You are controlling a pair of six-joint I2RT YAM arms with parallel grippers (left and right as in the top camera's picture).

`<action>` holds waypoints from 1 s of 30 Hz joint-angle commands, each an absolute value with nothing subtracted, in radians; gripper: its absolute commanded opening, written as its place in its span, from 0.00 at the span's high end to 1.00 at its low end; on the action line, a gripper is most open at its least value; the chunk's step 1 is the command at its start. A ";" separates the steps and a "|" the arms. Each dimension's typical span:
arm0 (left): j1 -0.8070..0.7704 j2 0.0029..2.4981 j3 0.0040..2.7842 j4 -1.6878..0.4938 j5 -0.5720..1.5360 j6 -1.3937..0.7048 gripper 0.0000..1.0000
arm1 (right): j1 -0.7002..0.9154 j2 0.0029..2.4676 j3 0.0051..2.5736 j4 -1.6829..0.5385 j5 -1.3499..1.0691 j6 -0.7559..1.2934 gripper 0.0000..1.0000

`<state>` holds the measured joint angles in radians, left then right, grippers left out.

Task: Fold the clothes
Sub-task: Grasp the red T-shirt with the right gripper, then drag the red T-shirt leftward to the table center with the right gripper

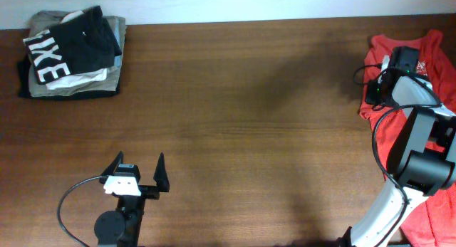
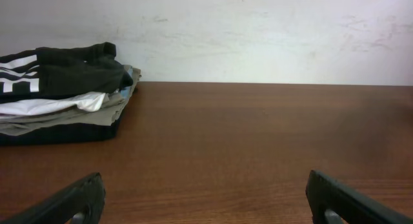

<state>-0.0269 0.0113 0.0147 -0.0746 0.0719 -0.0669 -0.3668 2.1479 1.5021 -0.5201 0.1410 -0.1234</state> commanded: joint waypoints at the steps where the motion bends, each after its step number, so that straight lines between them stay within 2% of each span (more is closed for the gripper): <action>1: -0.030 0.007 0.009 -0.076 0.082 -0.048 0.01 | -0.376 2.155 1.508 -0.521 0.142 -0.124 0.59; 10: -0.030 0.007 0.009 -0.076 0.082 -0.048 0.01 | -0.376 2.148 1.577 -0.596 0.091 -0.123 0.60; 14: -0.030 0.007 0.009 -0.076 0.082 -0.048 0.01 | -0.403 2.148 1.576 -0.617 0.115 -0.122 0.64; 17: -0.030 0.007 0.009 -0.076 0.082 -0.048 0.01 | -0.451 2.148 1.576 -0.622 -0.014 -0.124 0.64; 20: -0.030 0.007 0.009 -0.076 0.082 -0.048 0.01 | -0.460 2.148 1.576 -0.625 -0.035 -0.131 0.64; 25: -0.030 0.007 0.009 -0.076 0.082 -0.048 0.01 | -0.458 2.148 1.577 -0.625 -0.050 -0.130 0.85; 26: -0.030 0.007 0.009 -0.076 0.082 -0.048 0.01 | -0.458 2.145 1.584 -0.627 -0.050 -0.115 0.96; 30: -0.030 0.007 0.009 -0.076 0.082 -0.048 0.01 | -0.451 2.036 1.632 -0.667 -0.132 -0.089 0.96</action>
<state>-0.0269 0.0113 0.0147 -0.0746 0.0719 -0.0669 -0.4622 2.1391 1.5864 -0.6571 -0.0517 -0.1089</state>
